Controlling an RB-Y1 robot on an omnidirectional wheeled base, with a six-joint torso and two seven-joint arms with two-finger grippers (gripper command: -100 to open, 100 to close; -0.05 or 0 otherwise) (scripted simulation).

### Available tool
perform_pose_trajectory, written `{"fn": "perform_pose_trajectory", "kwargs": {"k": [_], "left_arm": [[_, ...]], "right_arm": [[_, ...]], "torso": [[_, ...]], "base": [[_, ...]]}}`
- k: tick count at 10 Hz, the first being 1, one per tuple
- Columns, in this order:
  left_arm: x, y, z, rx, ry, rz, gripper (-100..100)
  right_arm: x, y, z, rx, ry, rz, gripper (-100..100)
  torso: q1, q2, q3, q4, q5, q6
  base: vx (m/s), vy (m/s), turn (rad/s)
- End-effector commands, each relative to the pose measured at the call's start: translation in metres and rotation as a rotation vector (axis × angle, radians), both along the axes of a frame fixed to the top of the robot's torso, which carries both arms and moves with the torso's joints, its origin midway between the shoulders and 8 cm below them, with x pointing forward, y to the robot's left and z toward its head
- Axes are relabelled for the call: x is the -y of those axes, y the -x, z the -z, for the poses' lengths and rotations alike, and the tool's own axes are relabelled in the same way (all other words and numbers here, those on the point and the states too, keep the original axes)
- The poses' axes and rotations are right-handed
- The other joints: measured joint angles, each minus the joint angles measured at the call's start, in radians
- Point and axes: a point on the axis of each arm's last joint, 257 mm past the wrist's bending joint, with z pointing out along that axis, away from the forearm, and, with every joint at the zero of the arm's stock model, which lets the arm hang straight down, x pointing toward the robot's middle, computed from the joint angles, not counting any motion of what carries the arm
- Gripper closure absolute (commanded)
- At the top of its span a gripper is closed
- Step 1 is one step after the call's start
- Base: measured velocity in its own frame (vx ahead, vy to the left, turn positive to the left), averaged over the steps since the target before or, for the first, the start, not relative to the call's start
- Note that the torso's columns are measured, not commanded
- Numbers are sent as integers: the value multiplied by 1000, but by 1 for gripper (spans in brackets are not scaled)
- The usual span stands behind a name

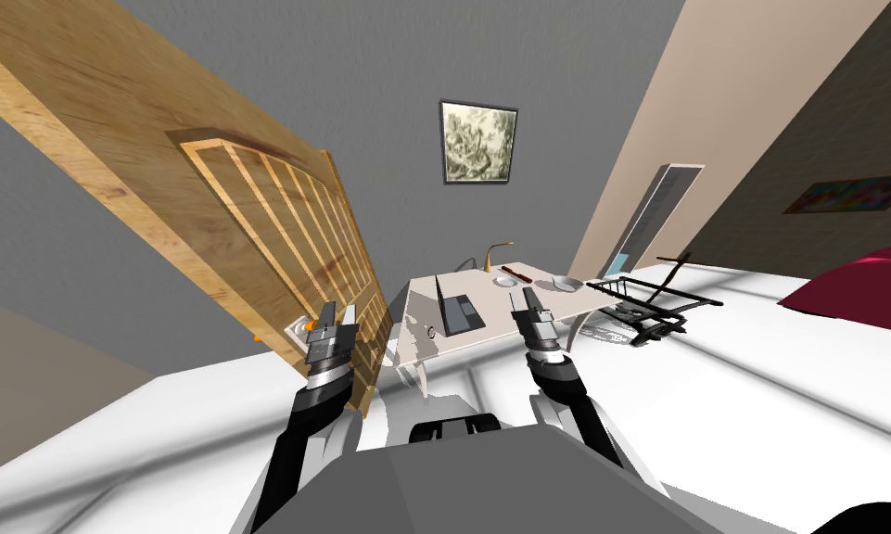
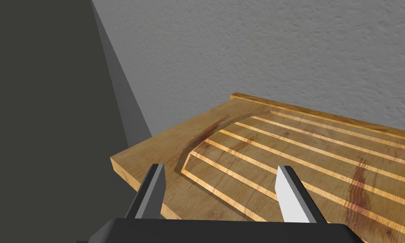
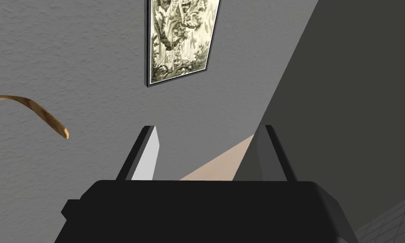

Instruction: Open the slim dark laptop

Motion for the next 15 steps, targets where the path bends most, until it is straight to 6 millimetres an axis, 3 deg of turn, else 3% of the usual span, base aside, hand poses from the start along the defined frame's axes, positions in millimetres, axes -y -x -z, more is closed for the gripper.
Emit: {"fn": "perform_pose_trajectory", "kwargs": {"k": [1,2,4,9,15], "left_arm": [[0,0,0,0,0,0,0],[0,0,0,0,0,0,0],[0,0,0,-1,0,0,0],[0,0,0,-1,0,0,0],[0,0,0,-1,0,0,0]], "right_arm": [[0,0,0,0,0,0,0],[-2,-3,7,-21,69,8,-100],[-3,-7,15,-46,155,30,-100],[5,-20,47,-121,467,137,-100],[31,-34,83,-187,860,291,-100]], "torso": [[0,74,-148,74,0,0],[0,148,-295,148,0,0],[3,191,-384,190,1,0],[1,195,-389,195,0,0],[-2,195,-389,195,-1,0]], "base": [[0,0,0],[1,29,13],[1,72,9],[0,95,0],[3,119,-8]]}}
